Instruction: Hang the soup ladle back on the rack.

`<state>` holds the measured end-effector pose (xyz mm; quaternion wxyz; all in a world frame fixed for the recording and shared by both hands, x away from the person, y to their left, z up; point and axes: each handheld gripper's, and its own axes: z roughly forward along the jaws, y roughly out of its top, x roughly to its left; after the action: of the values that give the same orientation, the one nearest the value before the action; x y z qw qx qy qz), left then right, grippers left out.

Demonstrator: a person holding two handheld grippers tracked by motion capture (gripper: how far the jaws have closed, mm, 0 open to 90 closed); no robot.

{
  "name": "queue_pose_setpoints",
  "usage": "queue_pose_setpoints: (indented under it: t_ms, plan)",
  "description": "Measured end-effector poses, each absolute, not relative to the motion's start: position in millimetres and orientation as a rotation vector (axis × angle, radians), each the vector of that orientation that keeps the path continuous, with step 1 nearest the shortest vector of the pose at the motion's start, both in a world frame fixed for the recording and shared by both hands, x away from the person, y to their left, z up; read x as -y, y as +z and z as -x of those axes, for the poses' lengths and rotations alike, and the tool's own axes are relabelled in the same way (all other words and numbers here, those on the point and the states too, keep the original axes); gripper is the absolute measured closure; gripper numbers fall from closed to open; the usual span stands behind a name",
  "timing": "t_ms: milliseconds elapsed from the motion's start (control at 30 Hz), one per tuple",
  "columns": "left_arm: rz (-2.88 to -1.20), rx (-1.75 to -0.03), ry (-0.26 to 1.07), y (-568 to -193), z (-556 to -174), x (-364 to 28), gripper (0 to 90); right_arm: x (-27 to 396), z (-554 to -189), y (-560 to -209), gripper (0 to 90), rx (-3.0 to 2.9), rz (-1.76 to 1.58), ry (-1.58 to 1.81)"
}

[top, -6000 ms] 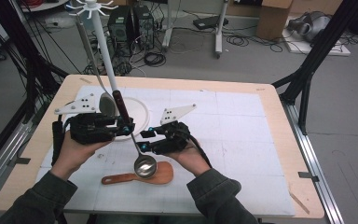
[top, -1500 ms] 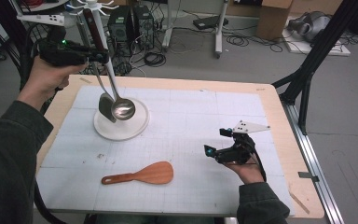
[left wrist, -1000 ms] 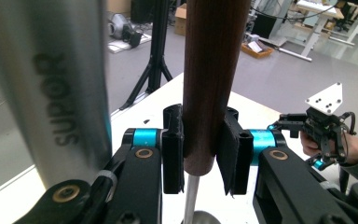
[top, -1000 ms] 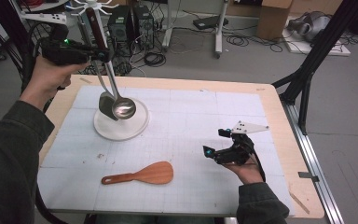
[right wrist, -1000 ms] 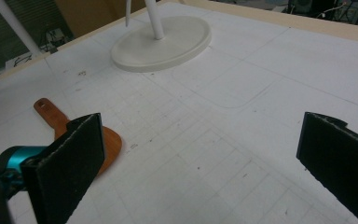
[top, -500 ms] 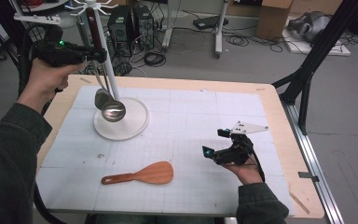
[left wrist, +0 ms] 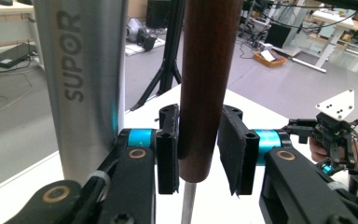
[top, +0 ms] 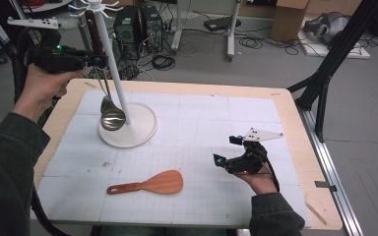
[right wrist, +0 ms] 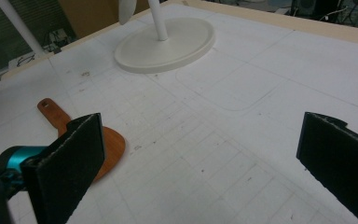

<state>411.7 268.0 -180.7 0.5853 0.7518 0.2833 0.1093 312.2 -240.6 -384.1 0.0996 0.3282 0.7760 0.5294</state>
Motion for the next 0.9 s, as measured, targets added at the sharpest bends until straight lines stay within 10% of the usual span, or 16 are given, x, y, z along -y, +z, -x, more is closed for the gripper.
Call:
queue_pose_setpoints:
  t_ms: [900]
  plan:
    - [-1.764,-0.668,0.302,-179.7,-396.3,-282.4,68.8,240.7,-311.8,-383.2,0.5,-2.293,-0.970,1.564]
